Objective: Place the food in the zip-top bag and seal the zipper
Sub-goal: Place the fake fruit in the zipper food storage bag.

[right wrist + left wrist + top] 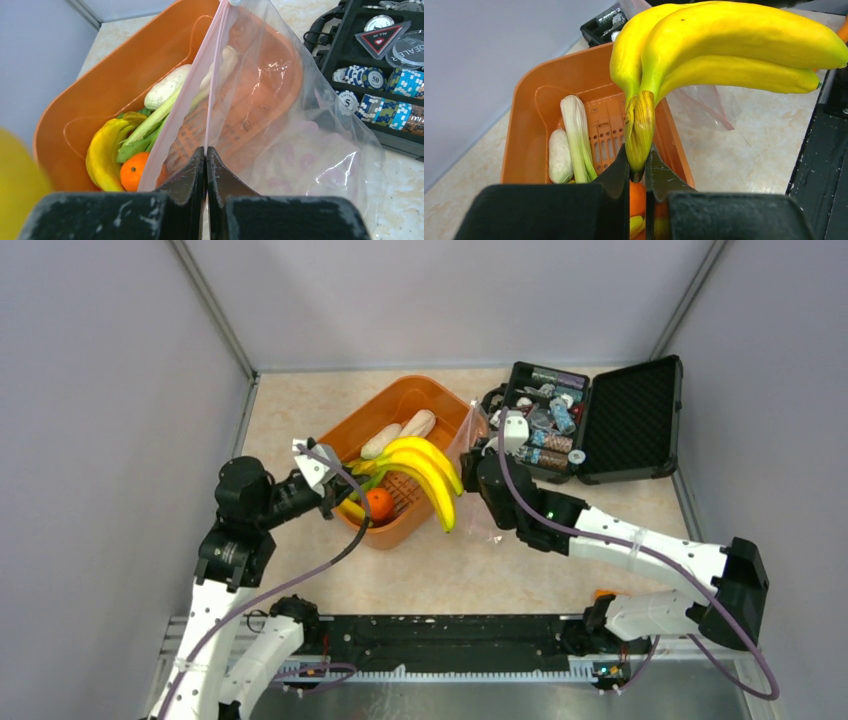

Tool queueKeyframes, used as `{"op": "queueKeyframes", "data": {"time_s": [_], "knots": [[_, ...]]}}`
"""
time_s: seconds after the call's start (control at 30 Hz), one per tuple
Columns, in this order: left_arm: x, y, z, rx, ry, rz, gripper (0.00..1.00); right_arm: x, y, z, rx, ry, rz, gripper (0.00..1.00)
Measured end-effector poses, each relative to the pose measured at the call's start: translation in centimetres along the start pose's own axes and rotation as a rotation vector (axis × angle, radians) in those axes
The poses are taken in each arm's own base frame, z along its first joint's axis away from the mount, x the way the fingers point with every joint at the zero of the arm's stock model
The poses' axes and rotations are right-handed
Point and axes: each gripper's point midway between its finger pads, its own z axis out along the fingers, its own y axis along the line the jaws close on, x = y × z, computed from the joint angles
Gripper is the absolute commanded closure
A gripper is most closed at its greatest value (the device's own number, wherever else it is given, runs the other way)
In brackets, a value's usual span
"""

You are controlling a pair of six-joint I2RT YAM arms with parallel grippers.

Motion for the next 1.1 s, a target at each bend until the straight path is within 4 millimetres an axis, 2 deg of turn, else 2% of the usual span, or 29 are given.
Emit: {"op": "queueKeyframes", "data": {"time_s": [0.23,0.37,0.5,0.83,1.1], "knots": [[2.2,0.9,2.1,-0.031,0.065,-0.001,1.00,-0.5,0.3,-0.4,-0.023,-0.003,0.005,1.00],[2.9,0.7,4.0,-0.071,0.124,0.087,1.00,-0.5,-0.9,-0.5,0.003,0.009,-0.026,1.00],[3.3,1.5,5.1,-0.129,0.185,0.157,1.00,-0.1,-1.5,-0.6,0.020,0.025,-0.055,1.00],[3.3,2.5,5.5,-0.174,0.217,0.217,1.00,0.0,-1.5,-0.6,0.014,0.032,-0.056,1.00],[3.0,2.5,4.3,-0.200,0.191,0.249,1.00,-1.0,-0.3,-1.1,-0.039,0.011,-0.008,1.00]]}}
